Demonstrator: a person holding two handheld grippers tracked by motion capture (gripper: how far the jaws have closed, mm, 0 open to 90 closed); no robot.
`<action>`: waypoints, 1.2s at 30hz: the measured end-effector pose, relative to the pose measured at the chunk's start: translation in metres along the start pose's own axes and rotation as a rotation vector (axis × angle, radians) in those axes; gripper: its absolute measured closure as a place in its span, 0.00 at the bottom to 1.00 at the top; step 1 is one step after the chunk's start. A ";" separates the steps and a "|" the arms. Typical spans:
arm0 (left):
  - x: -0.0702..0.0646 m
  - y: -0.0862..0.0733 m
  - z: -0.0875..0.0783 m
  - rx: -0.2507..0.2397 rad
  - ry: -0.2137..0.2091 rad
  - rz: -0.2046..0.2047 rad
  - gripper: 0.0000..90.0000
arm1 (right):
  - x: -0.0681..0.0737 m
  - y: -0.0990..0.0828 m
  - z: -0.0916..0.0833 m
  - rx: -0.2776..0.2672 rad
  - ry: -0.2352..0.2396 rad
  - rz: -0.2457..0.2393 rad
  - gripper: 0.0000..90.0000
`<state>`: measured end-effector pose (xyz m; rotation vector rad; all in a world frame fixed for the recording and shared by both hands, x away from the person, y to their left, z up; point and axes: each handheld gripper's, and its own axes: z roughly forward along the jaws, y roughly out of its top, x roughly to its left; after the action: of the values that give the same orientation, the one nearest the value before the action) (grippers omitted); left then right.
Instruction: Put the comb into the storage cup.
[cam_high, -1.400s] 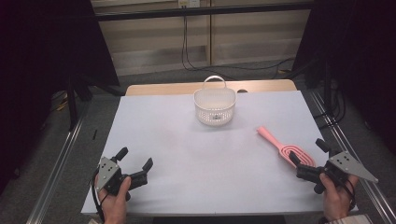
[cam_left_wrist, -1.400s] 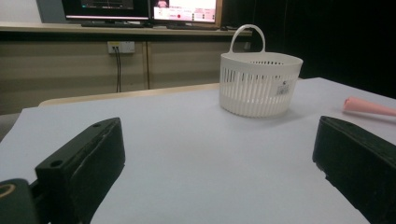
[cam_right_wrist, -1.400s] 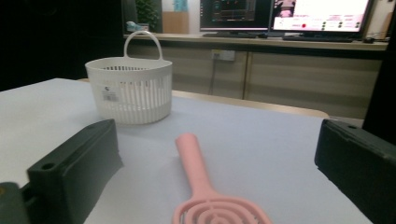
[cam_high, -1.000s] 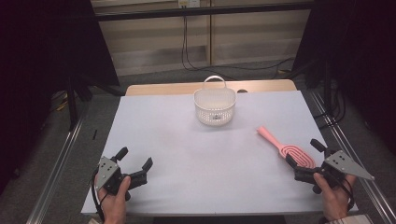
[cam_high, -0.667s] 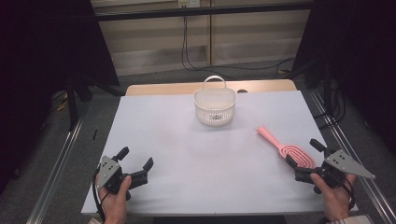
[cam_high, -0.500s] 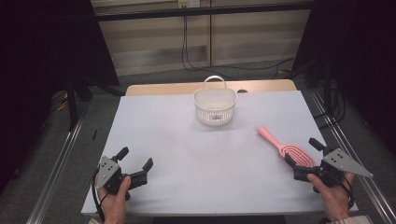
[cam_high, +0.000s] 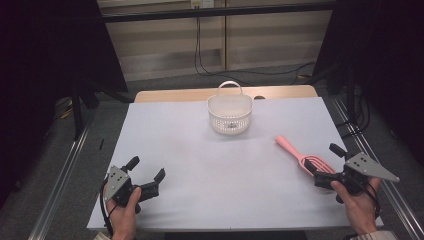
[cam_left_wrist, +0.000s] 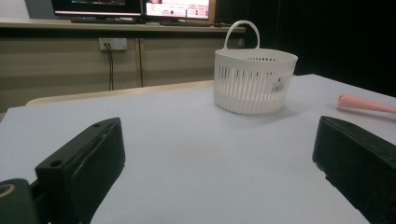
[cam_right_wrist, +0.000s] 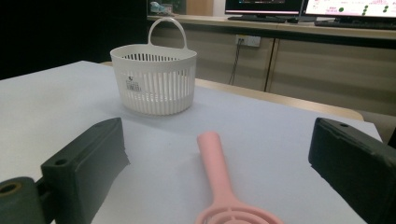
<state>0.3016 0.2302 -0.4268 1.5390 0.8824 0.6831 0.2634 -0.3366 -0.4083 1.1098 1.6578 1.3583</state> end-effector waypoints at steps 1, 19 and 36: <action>0.000 0.000 0.000 -0.002 -0.002 -0.004 0.03 | -0.001 0.001 0.000 0.005 -0.003 -0.002 0.04; 0.000 0.001 0.001 0.002 -0.005 -0.002 0.03 | -0.014 0.015 0.018 0.054 0.001 0.009 0.06; 0.000 0.001 0.002 0.003 -0.009 0.008 0.03 | -0.028 0.035 0.047 0.168 0.015 0.000 0.05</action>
<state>0.3029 0.2291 -0.4265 1.5483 0.8714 0.6808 0.3226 -0.3421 -0.3825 1.1970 1.8099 1.2473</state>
